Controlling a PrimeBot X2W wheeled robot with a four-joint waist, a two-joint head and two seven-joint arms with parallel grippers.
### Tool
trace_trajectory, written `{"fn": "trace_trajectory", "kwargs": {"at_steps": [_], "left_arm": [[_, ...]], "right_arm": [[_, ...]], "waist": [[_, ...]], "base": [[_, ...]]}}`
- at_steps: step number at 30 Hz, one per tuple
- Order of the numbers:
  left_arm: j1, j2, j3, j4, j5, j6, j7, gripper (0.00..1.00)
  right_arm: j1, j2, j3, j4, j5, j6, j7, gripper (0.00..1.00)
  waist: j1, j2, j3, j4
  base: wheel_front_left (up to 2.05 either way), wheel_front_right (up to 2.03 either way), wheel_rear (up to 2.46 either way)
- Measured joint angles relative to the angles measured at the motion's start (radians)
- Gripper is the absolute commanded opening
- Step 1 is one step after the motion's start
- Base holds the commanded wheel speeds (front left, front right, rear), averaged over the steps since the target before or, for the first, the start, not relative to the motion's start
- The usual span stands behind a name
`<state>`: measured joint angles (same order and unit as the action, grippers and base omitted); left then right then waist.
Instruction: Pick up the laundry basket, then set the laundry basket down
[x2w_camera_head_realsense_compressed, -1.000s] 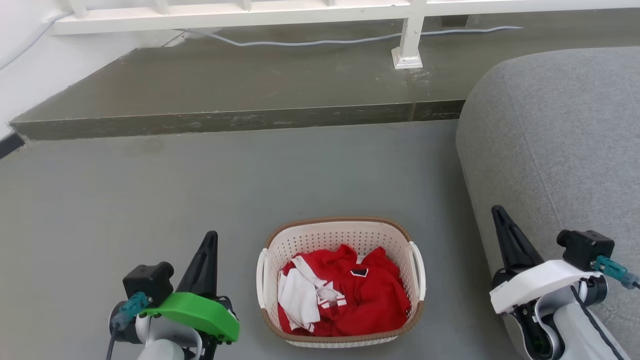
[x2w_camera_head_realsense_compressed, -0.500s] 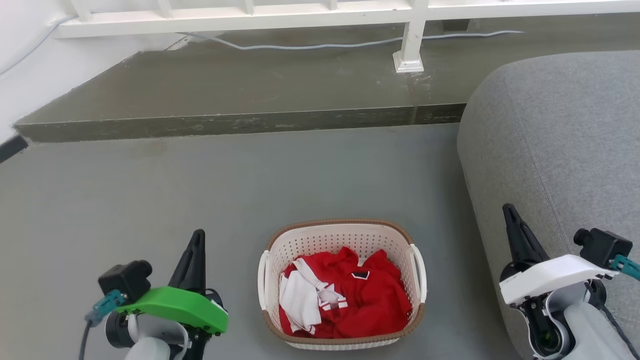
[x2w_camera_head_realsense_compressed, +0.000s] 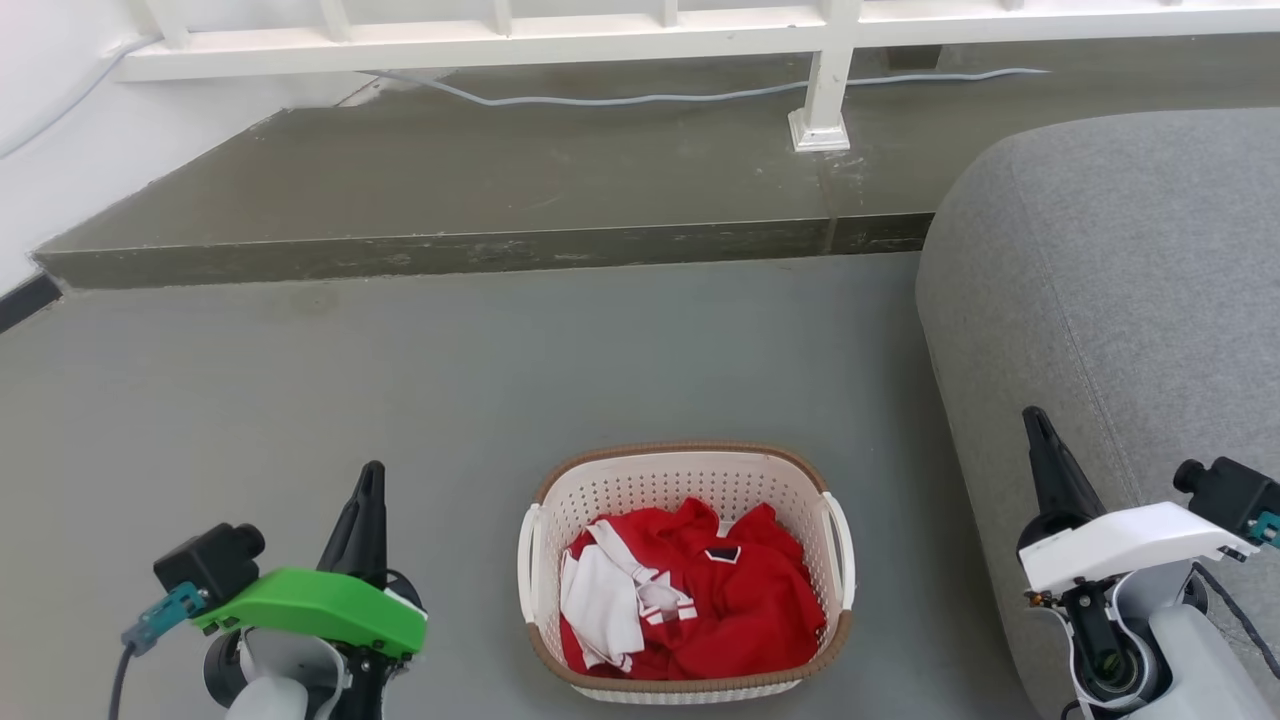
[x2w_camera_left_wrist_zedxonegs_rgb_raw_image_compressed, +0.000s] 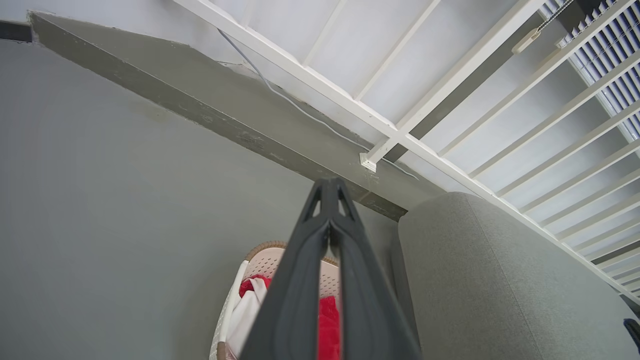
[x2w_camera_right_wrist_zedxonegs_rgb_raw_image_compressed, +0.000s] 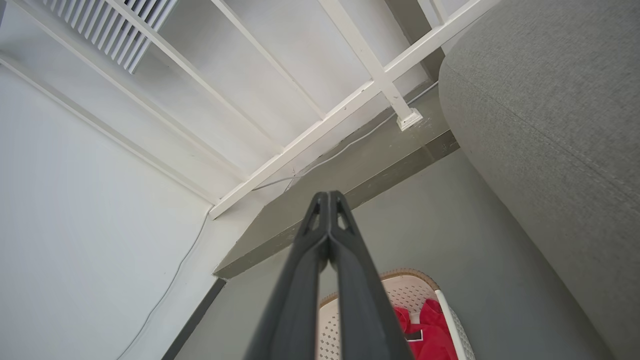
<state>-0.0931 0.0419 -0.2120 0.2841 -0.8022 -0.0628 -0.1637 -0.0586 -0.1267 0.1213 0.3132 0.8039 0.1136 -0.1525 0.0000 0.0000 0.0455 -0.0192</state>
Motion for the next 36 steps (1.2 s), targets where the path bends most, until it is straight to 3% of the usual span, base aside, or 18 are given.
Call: {"fn": "trace_trajectory", "kwargs": {"at_steps": [36], "left_arm": [[0.002,0.006,0.119,-0.001,-0.403,-0.028,0.119,0.00]], "right_arm": [[0.000,0.036,-0.119,-0.011,0.387,0.000,0.121,0.00]], "waist": [[0.0000,0.0000,-0.021,0.009]], "base": [[0.00,0.00,0.00]]}}
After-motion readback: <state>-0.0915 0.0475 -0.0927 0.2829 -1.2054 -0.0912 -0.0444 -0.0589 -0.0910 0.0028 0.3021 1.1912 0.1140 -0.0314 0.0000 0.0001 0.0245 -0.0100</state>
